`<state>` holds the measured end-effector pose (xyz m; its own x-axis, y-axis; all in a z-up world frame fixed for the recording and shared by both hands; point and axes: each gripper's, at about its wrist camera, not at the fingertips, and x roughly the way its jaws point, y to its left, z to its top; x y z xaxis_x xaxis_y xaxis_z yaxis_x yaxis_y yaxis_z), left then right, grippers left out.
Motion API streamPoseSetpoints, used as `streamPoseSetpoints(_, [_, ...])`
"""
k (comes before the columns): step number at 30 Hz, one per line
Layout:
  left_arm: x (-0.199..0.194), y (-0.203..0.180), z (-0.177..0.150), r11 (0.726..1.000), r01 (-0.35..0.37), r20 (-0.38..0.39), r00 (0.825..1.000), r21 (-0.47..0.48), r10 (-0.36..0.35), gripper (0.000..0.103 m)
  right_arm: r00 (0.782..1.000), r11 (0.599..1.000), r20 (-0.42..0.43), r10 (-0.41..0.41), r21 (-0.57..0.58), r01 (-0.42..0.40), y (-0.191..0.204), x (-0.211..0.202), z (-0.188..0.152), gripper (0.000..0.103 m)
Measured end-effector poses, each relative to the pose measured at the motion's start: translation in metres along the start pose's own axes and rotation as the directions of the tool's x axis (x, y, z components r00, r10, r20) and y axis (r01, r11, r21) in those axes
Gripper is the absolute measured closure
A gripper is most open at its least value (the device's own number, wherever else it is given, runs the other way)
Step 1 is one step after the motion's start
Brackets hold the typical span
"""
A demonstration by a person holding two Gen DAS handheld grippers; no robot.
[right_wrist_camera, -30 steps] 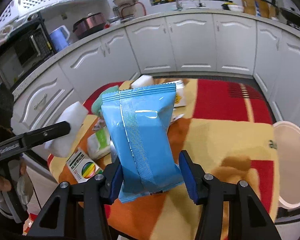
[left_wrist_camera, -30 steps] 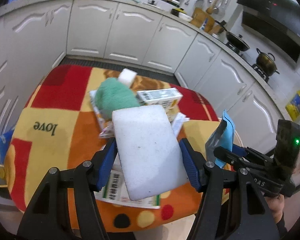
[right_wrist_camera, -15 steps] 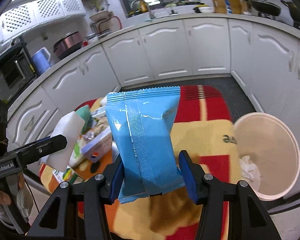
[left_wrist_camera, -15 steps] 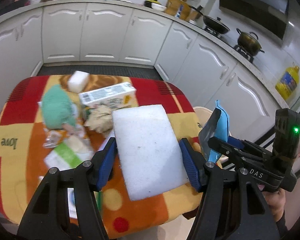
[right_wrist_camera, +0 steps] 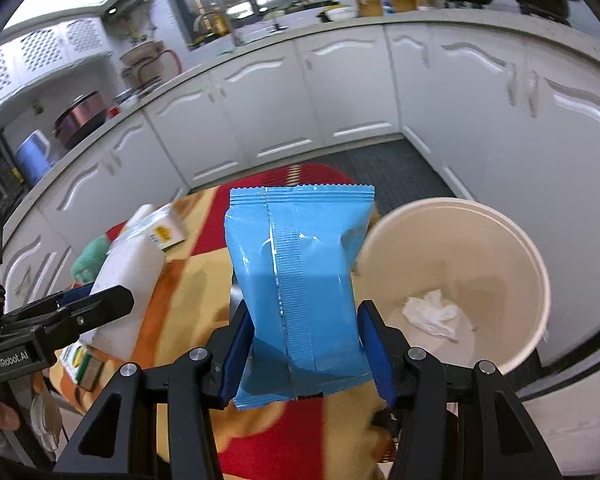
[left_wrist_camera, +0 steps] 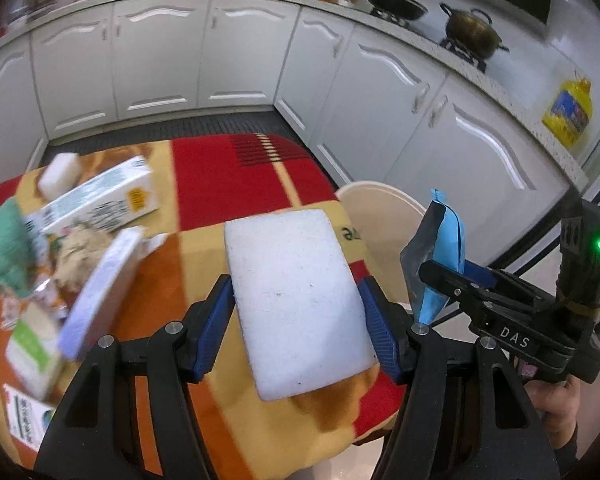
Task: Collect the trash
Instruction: 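Carry the sponge and blue packet to the bin and release both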
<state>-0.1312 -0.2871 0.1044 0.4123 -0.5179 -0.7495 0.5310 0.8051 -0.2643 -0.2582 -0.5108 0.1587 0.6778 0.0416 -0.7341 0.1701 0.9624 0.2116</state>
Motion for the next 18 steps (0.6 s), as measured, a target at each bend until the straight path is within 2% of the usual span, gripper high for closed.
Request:
streamPoseSetpoints(6, [0.032,-0.034,0.013,0.999,0.012,-0.039,0.999,0.05,-0.01,0.041,0.997,0.995,-0.03,-0.068,0.075,0.07,-0.051,0.007,0.002,0.052])
streamPoseSetpoints(12, [0.071,-0.067,0.028,0.994,0.058,-0.092,0.995,0.091,-0.049,0.041,0.989,0.983,-0.07,-0.127,0.126,0.135,-0.093,0.022,0.008,0.052])
streamPoseSetpoints(18, [0.113,-0.083,0.039,0.992,0.111,-0.136,0.985,0.06,-0.102,0.039,0.98,0.971,-0.113,-0.166,0.154,0.182,-0.121,0.042,0.009,0.052])
